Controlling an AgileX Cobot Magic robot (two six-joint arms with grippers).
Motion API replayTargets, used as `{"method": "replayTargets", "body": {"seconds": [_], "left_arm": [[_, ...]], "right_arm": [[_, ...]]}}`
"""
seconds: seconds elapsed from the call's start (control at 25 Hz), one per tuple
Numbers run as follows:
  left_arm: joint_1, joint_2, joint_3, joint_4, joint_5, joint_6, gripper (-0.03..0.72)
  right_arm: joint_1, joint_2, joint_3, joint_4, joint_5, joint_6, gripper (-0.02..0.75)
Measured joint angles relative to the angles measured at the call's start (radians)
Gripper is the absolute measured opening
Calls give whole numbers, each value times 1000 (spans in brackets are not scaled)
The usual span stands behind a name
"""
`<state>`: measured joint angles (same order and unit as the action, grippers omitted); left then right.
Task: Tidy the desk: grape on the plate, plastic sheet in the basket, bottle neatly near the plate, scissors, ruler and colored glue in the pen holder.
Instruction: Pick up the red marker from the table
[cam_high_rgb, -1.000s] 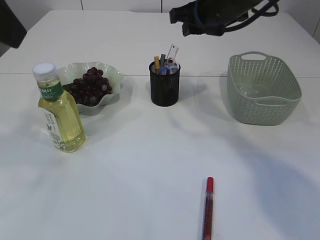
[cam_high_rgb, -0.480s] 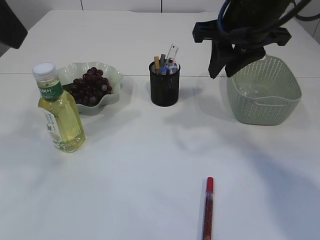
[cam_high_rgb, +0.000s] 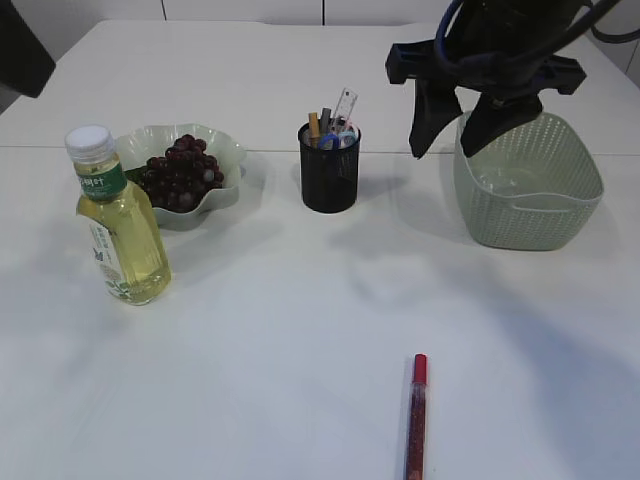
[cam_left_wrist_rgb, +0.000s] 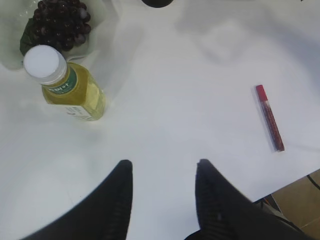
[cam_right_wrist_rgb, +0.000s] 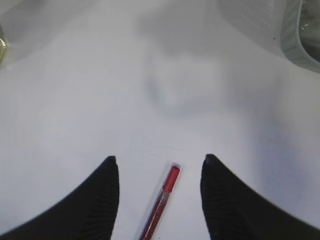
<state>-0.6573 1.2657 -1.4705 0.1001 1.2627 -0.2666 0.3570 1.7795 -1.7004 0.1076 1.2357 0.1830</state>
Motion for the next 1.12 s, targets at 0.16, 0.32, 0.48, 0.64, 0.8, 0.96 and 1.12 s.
{"method": "replayTargets", "body": {"seconds": [0.16, 0.32, 0.48, 0.64, 0.8, 0.96, 1.12], "left_arm": [[0, 0, 0, 0, 0, 0, 309], [0, 0, 0, 6, 0, 0, 309], [0, 0, 0, 10, 0, 0, 309], [0, 0, 0, 10, 0, 0, 309], [0, 0, 0, 10, 0, 8, 309], [0, 0, 0, 10, 0, 18, 309], [0, 3, 0, 12, 0, 24, 309]], "right_arm": [[0, 0, 0, -23, 2, 2, 439], [10, -7, 18, -36, 2, 85, 440], [68, -26, 118, -39, 2, 149, 440], [110, -44, 256, -39, 2, 221, 439], [114, -61, 384, -33, -2, 269, 439], [114, -67, 472, -20, -9, 278, 439], [114, -67, 507, 28, -18, 280, 439]]}}
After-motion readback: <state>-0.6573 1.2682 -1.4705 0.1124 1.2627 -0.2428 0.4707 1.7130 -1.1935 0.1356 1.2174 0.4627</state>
